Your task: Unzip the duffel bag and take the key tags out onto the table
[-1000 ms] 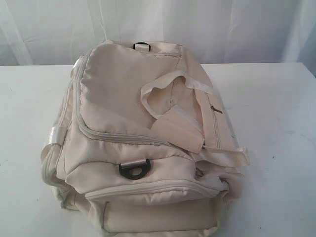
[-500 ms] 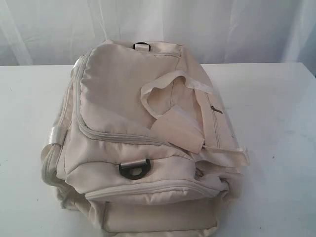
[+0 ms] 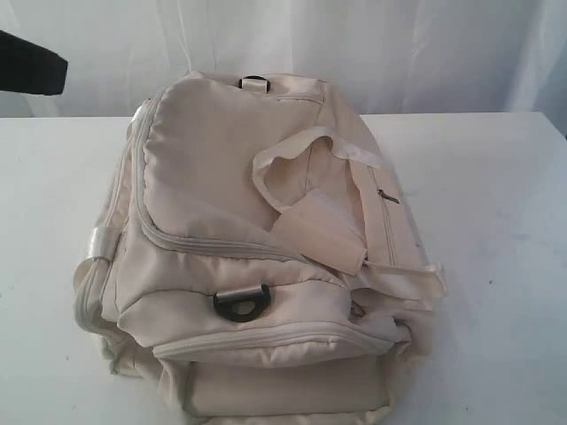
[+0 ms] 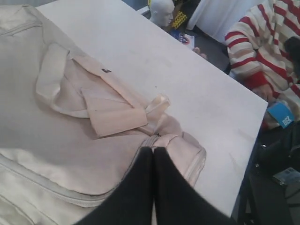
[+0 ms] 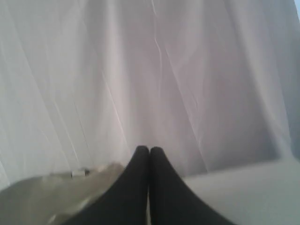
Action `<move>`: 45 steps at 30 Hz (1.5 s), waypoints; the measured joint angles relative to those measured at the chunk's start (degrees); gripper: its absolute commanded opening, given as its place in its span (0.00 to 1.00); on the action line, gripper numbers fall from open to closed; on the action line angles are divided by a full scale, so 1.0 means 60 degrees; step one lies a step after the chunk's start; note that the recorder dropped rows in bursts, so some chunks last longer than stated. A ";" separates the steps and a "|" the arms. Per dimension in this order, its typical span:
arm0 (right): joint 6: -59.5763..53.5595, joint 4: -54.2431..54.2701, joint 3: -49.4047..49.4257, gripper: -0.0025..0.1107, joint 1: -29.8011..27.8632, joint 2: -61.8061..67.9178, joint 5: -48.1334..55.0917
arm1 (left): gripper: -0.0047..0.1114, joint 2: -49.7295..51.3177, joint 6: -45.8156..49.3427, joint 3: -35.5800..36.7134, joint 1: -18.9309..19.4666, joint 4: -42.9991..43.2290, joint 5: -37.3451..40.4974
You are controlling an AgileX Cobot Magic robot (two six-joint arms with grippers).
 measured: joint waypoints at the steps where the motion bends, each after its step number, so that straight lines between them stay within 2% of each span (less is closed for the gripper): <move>1: 0.0247 0.0032 -0.0255 0.02 0.0000 0.0114 0.0797 | 0.04 0.0128 0.0020 -0.0082 -0.0089 0.0000 0.0022; 3: 0.0369 0.0439 -0.0866 0.02 0.0027 0.0757 0.2418 | 0.04 0.0421 0.0066 -0.0243 -0.0455 0.0000 0.0022; 5: -0.0390 0.1166 -0.1528 0.02 0.0163 0.1733 0.3512 | 0.04 0.0697 0.0078 -0.0379 -0.0879 0.0000 0.0003; 10: -0.5125 0.4581 -0.4004 0.02 0.0638 0.5337 0.5593 | 0.04 0.1335 0.0117 -0.0608 -0.1867 0.0103 -0.0155; 13: -0.8275 0.6863 -0.5766 0.02 0.0777 0.7817 0.7603 | 0.04 0.1622 0.0117 -0.0624 -0.2326 0.0225 -0.0229; 17: -1.0420 0.7994 -0.7742 0.03 0.0817 1.0701 1.0022 | 0.04 0.1789 0.0117 -0.0624 -0.2521 0.0270 -0.0191; 19: -1.0980 0.8127 -0.8627 0.09 0.0817 1.2050 1.0748 | 0.04 0.1808 0.0117 -0.0624 -0.2521 0.0335 -0.0055; 22: -1.1777 0.8200 -0.9537 0.24 0.0817 1.3570 1.1420 | 0.04 0.1825 0.0117 -0.0624 -0.2521 0.0590 0.0166; 26: -1.2915 0.8386 -0.9905 0.47 0.0879 1.4739 1.1622 | 0.04 0.1845 0.0117 -0.0624 -0.2521 0.0997 0.0166; 29: -1.3855 0.8461 -0.9921 0.56 0.0920 1.5297 1.1366 | 0.04 0.1845 0.0117 -0.0624 -0.2521 0.1211 0.0166; 34: -1.4744 0.8434 -0.9921 0.56 0.0979 1.5771 1.0811 | 0.04 0.1845 0.0117 -0.0624 -0.2521 0.1284 0.0166; 45: -1.4953 0.8083 -0.9975 0.56 0.1625 1.6518 0.9892 | 0.04 0.1845 0.0117 -0.0624 -0.2521 0.1298 0.0030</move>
